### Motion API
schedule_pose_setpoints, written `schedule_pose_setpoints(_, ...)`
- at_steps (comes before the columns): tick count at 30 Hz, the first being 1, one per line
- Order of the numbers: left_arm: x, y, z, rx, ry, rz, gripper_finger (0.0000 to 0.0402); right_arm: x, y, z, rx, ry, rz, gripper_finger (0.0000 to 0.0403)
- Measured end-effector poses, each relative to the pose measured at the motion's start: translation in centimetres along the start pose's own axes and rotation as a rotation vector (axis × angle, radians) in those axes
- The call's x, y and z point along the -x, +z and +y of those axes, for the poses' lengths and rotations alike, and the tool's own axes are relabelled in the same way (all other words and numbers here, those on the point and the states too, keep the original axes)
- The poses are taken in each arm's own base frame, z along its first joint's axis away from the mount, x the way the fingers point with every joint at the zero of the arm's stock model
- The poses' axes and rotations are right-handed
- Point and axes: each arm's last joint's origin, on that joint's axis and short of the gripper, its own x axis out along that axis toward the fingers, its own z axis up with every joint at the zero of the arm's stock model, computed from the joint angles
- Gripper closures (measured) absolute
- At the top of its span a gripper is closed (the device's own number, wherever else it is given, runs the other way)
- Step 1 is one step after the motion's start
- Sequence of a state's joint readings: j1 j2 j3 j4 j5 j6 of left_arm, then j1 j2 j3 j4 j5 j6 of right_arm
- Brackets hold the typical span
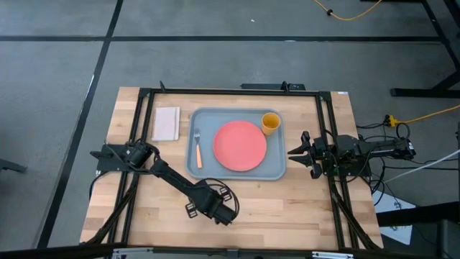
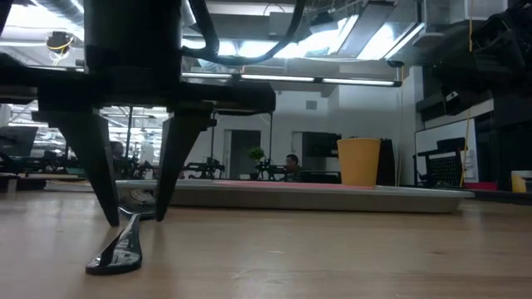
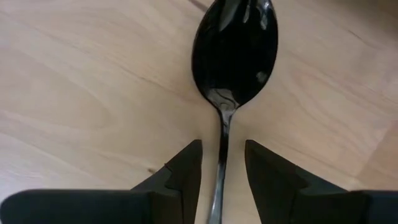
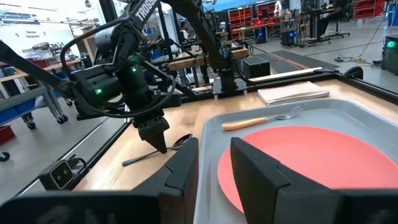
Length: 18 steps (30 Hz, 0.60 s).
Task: Pick and place plate/cup/fork/spoon on tray
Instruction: Put the spoon on the serving tray
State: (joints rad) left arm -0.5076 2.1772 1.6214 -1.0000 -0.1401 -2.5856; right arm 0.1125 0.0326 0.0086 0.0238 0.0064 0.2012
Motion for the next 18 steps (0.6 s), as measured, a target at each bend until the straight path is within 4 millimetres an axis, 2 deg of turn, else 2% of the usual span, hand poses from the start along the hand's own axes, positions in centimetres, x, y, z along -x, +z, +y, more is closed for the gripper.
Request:
schedule_pose_setpoints(6,-0.4,0.1,-0.3,0.027,0.044,0.012,0.0296,0.0,0.0,0.0,0.0,0.0,0.0,0.0304)
schedule_pose_setpoints(18,-0.9,1.5,-2.0,-0.068,0.083,0.017,0.034,0.0,0.0,0.0,0.0,0.0,0.0,0.0304)
